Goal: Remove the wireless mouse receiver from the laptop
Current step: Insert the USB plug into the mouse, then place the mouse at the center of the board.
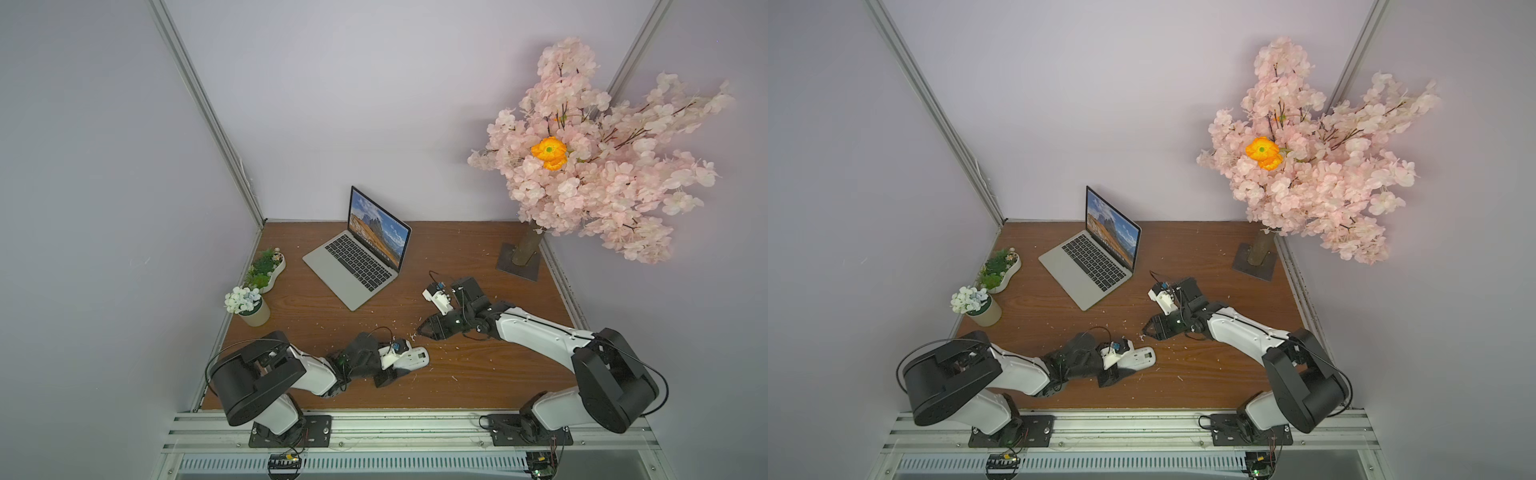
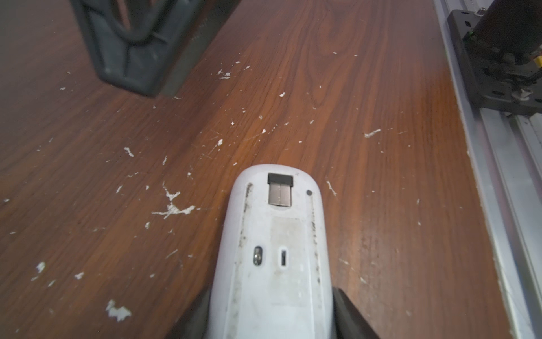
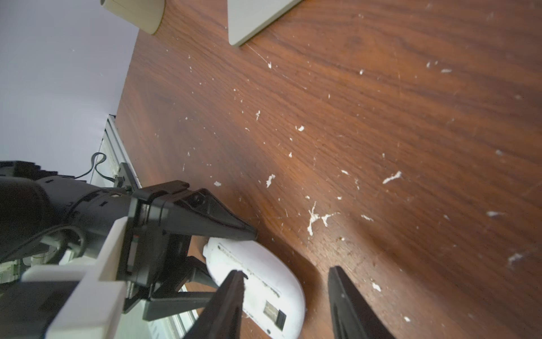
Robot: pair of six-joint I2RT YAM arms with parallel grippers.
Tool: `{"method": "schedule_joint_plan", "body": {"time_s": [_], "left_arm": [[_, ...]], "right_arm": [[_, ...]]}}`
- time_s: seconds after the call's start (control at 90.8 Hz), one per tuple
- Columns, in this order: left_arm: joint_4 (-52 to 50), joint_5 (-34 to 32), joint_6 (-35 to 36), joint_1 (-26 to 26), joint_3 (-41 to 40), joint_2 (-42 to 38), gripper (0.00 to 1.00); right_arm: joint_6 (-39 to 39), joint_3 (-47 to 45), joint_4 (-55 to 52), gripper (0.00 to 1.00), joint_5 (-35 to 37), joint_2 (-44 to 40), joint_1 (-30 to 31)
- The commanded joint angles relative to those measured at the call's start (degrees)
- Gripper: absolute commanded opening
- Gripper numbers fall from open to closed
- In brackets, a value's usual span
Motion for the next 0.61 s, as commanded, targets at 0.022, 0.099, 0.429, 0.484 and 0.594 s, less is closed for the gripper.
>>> {"method": "schedule_joint_plan", "body": {"time_s": [0.022,0.099,0.429,0.484,0.594], "left_arm": [[-3.2,4.4,-1.4,2.7,2.2,-3.9,0.49],[-7.0,6.4,-1.7,4.2,4.0,-5.5,0.48],[-18.5,14.8,-1.0,7.8,8.2,-10.2,0.44],[-19.1,16.5,-1.4,8.6,8.4,-11.2,0.44],[-21.3,19.3,-1.0,9.8,9.1,-12.6,0.44]], "right_arm": [[-5.9,-1.1,4.7,0.5,-1.3,-4.6,-0.3],[-9.9,-2.7,8.5,0.51,-1.9,-8.9,-0.3],[-44.1,-10.1,9.0,0.61,-3.3,-29.8,-0.2],[-52.1,-9.5,3.5,0.63,-4.3,-31.0,0.4],[-64.0,-8.5,-5.9,0.63,-1.2,-31.8,2.9]]}}
